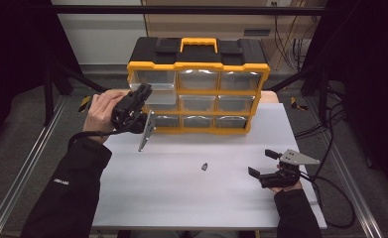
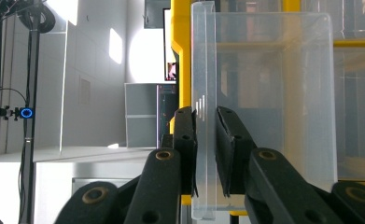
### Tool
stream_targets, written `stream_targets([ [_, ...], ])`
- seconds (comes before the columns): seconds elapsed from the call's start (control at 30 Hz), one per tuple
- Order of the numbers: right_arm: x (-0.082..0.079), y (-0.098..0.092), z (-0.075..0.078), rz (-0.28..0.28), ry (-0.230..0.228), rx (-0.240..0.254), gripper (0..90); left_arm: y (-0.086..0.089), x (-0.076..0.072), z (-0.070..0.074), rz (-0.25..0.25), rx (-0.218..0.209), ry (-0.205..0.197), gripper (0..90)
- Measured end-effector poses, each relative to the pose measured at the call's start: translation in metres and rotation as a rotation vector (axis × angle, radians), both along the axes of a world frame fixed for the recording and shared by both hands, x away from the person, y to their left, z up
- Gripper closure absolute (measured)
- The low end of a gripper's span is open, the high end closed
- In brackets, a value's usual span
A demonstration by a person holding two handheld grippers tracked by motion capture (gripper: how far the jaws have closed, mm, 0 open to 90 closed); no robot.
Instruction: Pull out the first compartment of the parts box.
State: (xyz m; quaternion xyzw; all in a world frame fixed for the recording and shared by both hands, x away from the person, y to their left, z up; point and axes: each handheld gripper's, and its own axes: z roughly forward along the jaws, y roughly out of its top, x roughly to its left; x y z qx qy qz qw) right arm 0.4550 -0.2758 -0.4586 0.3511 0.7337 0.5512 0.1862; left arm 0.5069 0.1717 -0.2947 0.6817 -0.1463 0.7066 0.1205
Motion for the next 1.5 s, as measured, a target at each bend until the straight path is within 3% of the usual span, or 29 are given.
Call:
stream_targets([
  [1.5, 0.000, 0.000, 0.000, 0.001, 0.001, -0.001, 0.4, 0.002, -0.022, -0.001, -0.018, 0.005, -0.005, 78.8],
])
